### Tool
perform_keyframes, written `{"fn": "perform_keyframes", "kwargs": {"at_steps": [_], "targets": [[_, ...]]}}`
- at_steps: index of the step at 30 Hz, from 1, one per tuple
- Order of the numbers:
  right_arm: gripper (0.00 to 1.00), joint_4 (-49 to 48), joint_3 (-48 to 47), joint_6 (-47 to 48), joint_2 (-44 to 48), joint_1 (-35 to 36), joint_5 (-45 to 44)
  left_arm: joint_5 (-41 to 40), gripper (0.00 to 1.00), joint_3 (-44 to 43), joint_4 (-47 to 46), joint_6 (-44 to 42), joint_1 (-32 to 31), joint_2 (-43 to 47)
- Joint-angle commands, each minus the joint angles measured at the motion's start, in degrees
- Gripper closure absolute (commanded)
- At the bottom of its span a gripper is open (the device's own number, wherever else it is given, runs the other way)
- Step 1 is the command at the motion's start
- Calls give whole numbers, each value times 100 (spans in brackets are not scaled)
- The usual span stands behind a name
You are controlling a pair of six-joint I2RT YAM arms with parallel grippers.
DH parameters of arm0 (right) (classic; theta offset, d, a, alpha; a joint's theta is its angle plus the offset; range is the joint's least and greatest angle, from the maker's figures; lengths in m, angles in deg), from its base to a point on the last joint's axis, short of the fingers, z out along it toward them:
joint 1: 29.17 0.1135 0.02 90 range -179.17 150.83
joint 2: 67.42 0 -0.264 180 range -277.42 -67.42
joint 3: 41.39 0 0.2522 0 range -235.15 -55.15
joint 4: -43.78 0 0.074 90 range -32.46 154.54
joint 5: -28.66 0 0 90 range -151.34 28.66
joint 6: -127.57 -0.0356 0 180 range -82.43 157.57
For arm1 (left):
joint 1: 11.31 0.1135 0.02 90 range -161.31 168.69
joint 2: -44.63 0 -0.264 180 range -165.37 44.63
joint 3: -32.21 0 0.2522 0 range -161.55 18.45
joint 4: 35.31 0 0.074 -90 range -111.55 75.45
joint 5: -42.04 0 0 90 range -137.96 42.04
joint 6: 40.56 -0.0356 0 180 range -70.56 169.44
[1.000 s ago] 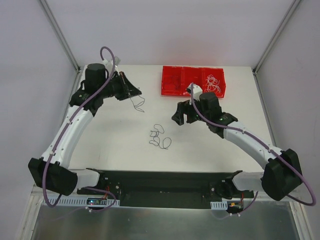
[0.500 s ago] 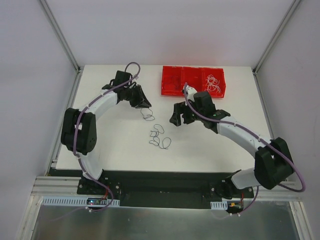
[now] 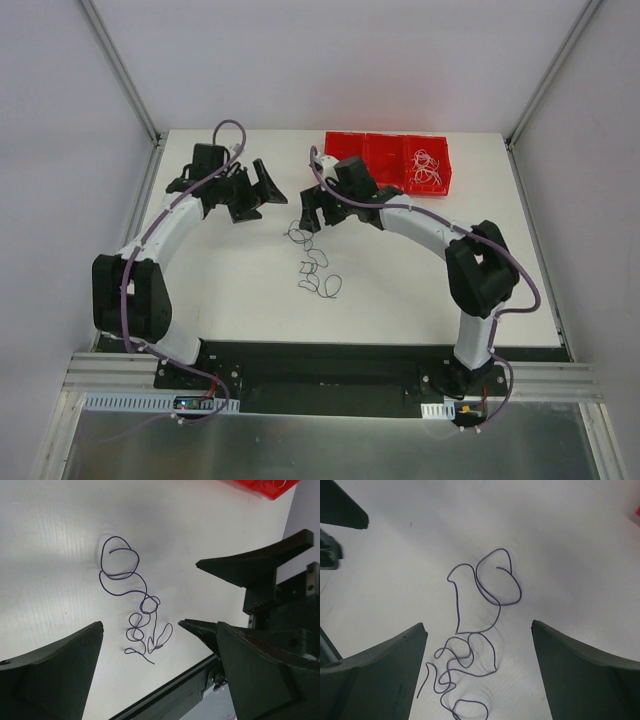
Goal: Untangle the cables
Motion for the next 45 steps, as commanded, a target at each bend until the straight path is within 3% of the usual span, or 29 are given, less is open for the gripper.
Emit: {"fn": "perform_keyframes", "kwargs": {"at_steps": [1,10,12,17,21,22,33,45], "targets": [[11,312,-848,191,-456,227,-83,101,2,18,325,-557,305,744],[10,742,-1147,797,-834,772,-821,-128,1,-185,765,-1393,472,832],[14,900,-1331,806,-992,816,-1111,-75,1,-89,713,-1402,516,806],[43,1261,-1833,868,-1371,834,-1683,101,1,166,607,-1349,613,867],[93,1481,-2141,789,-1415,834,-1587,74,1,254,572,-1349,692,999],[99,1516,-2167,736,-1345,825,-1656,83,1,263,563,-1341,718,999],[99,1437,-2624,551,-431,246,-2044,479,1,386,378,-1200,754,1078],[99,1209,-4214,806,-1203,-493,-2659,786,1,474,238,-1121,754,1035]]}}
